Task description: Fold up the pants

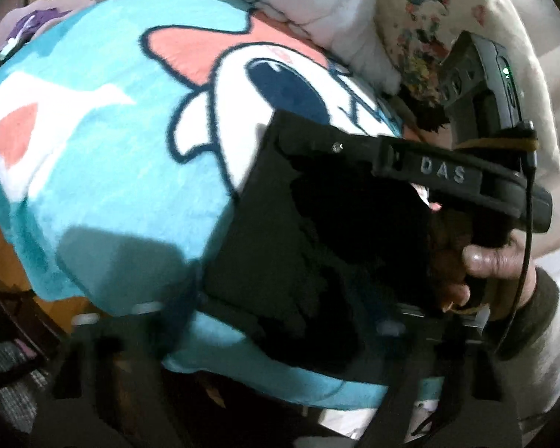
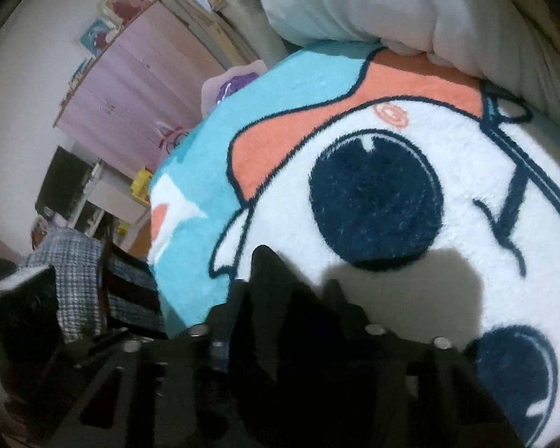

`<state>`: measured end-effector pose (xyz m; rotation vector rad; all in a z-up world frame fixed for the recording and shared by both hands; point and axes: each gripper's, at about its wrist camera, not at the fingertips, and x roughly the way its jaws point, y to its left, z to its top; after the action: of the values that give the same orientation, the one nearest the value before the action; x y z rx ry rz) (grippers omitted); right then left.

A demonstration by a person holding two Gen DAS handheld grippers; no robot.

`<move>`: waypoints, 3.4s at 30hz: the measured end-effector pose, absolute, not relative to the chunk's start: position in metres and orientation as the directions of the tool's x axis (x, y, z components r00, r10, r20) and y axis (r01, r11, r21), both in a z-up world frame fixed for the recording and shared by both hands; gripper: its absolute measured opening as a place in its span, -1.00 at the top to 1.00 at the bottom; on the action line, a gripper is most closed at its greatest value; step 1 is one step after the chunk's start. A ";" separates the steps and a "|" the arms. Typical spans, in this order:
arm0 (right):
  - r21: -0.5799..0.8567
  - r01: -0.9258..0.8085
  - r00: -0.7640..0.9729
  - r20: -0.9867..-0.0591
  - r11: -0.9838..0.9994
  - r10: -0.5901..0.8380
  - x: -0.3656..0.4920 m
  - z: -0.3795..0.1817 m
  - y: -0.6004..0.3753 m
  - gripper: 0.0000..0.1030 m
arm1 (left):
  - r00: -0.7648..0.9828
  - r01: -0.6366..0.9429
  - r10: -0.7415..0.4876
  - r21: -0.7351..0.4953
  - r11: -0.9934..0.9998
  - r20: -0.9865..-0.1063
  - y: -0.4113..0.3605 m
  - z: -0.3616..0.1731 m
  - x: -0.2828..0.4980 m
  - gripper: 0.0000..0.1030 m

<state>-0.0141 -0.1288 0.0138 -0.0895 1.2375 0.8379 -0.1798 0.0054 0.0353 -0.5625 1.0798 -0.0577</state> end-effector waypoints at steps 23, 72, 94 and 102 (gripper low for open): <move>0.453 0.137 0.608 -0.740 0.881 0.286 -0.166 0.114 -0.495 -0.14 | 0.146 0.695 -0.702 -0.433 0.574 -0.697 -0.273 0.135 -0.155 0.23; 0.154 -0.076 0.496 -0.851 0.985 0.171 -0.185 0.108 -0.413 0.22 | 0.396 0.364 -0.221 -0.068 0.929 -0.891 -0.226 0.086 -0.059 -0.18; 0.169 0.007 0.428 -0.891 0.986 0.150 -0.219 0.067 -0.428 0.21 | 0.257 0.360 -0.303 -0.200 0.911 -0.918 -0.247 0.061 -0.085 -0.26; 0.166 -0.009 0.444 -0.883 0.986 0.153 -0.218 0.089 -0.425 0.21 | 0.295 0.354 -0.280 -0.168 0.920 -0.913 -0.245 0.070 -0.086 -0.29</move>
<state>-0.2183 -0.4248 0.0888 0.1448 1.1077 0.1008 -0.0855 -0.2451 0.0704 0.0699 1.1993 -0.4222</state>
